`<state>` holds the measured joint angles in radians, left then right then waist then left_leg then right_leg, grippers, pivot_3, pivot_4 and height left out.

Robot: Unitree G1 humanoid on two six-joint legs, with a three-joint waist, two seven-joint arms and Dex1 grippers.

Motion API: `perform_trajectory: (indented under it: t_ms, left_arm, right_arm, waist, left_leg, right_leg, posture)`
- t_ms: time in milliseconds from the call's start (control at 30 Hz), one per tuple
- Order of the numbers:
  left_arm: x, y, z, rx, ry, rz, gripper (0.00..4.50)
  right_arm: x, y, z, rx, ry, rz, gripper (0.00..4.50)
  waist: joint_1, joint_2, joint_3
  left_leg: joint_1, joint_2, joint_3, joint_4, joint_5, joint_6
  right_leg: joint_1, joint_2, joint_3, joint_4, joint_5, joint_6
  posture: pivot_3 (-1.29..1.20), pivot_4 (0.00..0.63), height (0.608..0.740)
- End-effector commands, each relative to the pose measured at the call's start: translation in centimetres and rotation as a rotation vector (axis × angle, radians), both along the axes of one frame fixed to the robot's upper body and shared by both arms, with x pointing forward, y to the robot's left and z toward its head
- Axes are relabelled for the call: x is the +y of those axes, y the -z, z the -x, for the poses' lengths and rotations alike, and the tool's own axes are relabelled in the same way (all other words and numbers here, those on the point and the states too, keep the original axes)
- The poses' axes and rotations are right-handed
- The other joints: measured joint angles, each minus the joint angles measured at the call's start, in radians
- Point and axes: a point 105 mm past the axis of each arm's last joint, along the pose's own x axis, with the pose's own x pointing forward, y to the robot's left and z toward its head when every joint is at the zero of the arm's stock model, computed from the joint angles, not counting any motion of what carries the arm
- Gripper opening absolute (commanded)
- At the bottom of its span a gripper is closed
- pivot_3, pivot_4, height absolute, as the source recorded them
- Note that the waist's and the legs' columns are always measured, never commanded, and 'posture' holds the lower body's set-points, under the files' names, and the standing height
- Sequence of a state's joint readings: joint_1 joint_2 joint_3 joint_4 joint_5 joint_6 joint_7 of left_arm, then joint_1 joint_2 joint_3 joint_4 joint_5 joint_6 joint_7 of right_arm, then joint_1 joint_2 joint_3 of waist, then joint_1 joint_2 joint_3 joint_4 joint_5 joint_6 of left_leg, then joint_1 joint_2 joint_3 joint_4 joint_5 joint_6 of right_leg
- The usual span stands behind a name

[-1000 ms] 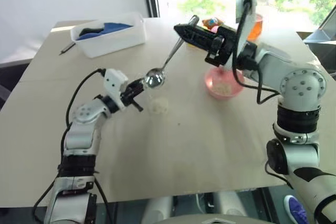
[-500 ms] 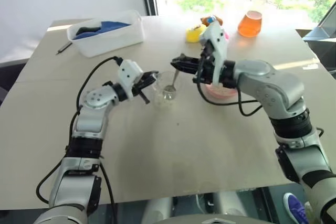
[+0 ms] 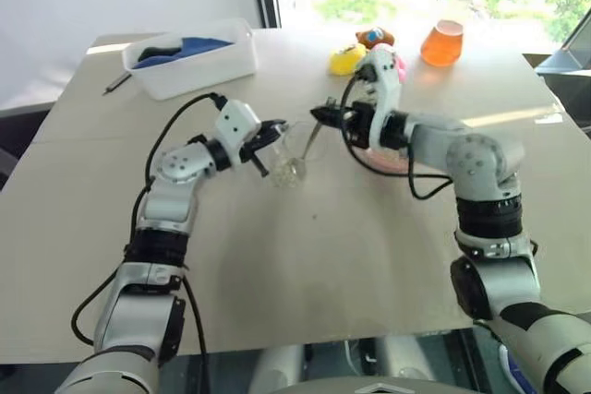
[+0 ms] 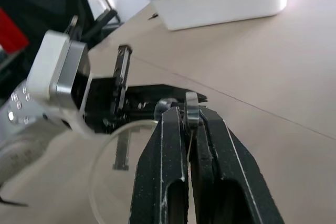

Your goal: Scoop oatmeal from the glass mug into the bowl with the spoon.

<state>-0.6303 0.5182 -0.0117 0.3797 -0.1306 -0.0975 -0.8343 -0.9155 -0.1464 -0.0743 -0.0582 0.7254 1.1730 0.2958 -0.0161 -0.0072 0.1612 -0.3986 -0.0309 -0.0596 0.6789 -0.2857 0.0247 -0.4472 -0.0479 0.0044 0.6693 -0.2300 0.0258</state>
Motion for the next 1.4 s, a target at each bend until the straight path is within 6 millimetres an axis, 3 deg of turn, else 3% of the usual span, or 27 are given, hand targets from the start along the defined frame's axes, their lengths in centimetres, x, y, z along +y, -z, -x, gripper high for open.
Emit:
perform_trajectory:
  t_ms: [33, 400, 767, 1400]
  left_arm:
    - [-0.4, -1.2, -0.4, -0.068, 0.003, 0.012, 0.10]
    - [-2.1, -0.6, -1.5, -0.079, -0.015, 0.144, 0.10]
    - [-2.9, -1.7, -1.9, -0.124, -0.086, 0.425, 0.10]
    - [-3.3, -0.1, -1.3, -0.164, -0.111, 0.406, 0.10]
  right_arm:
    - [-1.3, -2.2, -0.5, 0.023, 0.041, -0.080, 0.00]
    - [-4.9, -4.3, -2.1, 0.146, 0.159, -0.215, 0.00]
    - [-9.3, -4.7, -3.4, 0.221, 0.303, -0.296, 0.00]
    - [-12.7, -3.7, -3.2, 0.351, 0.407, -0.519, 0.00]
  waist:
    - [0.000, 0.000, 0.000]
    - [0.001, 0.000, 0.000]
    - [-0.002, 0.000, 0.000]
    - [-0.001, 0.000, 0.000]
  left_leg:
    - [0.000, 0.000, 0.000, 0.000, 0.000, 0.000]
    - [0.000, -0.001, 0.001, 0.005, 0.000, 0.000]
    - [0.000, -0.001, 0.003, 0.005, 0.000, 0.001]
    - [0.000, 0.000, 0.006, 0.005, -0.002, 0.004]
  right_leg:
    - [0.000, 0.000, 0.000, 0.001, 0.000, 0.000]
    - [0.000, -0.001, 0.000, 0.007, 0.000, 0.000]
    - [-0.001, -0.001, 0.005, 0.008, 0.000, 0.000]
    - [-0.001, 0.000, 0.007, 0.008, 0.000, 0.000]
  posture:
    - [0.00, 0.150, 0.740]
    - [0.00, 0.150, 0.740]
    - [0.00, 0.150, 0.740]
    - [0.00, 0.150, 0.740]
